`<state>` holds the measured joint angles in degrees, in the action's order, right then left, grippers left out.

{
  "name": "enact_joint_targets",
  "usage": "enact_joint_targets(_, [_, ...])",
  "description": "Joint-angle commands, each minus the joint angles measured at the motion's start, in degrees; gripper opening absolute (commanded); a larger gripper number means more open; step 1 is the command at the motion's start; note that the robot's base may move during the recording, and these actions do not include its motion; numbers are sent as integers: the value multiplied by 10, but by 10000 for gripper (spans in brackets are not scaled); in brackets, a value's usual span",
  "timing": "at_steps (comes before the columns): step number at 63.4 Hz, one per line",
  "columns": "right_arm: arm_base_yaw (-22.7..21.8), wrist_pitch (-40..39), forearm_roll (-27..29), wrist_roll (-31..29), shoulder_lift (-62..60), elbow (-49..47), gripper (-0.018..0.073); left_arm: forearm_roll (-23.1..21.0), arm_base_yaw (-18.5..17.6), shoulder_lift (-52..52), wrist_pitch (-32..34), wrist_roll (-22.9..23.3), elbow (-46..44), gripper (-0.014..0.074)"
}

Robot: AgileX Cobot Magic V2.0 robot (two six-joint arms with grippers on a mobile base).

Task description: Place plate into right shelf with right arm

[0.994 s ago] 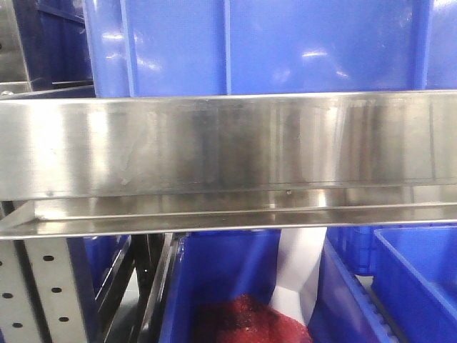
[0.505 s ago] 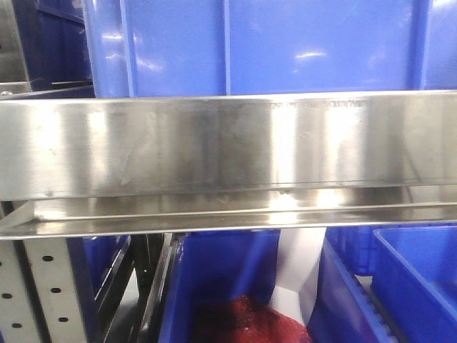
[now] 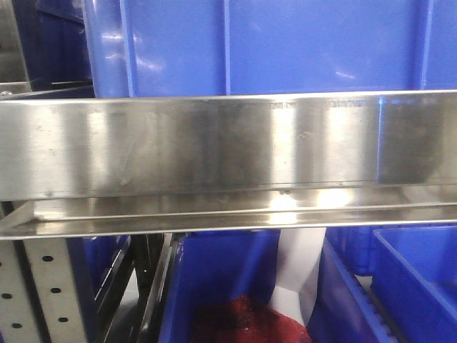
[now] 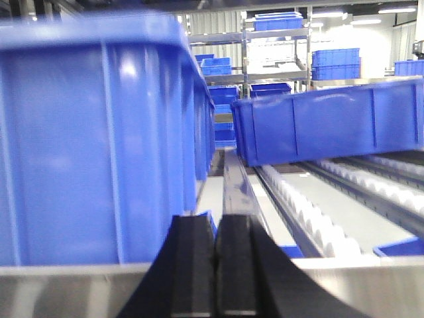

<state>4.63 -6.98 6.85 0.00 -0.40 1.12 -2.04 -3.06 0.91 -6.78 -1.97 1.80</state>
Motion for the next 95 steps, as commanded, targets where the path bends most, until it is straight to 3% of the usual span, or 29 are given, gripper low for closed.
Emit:
enact_joint_targets(1, [-3, -57, -3, 0, -10, 1, 55, -4, 1, 4, 50, 2, 6, -47])
enact_joint_targets(26, [-3, 39, -34, 0, -10, 1, 55, -4, 1, 4, 50, 2, 6, -47])
enact_joint_targets(95, [0, 35, -46, 0, -10, 1, 55, -4, 1, 4, 50, 2, 6, -47])
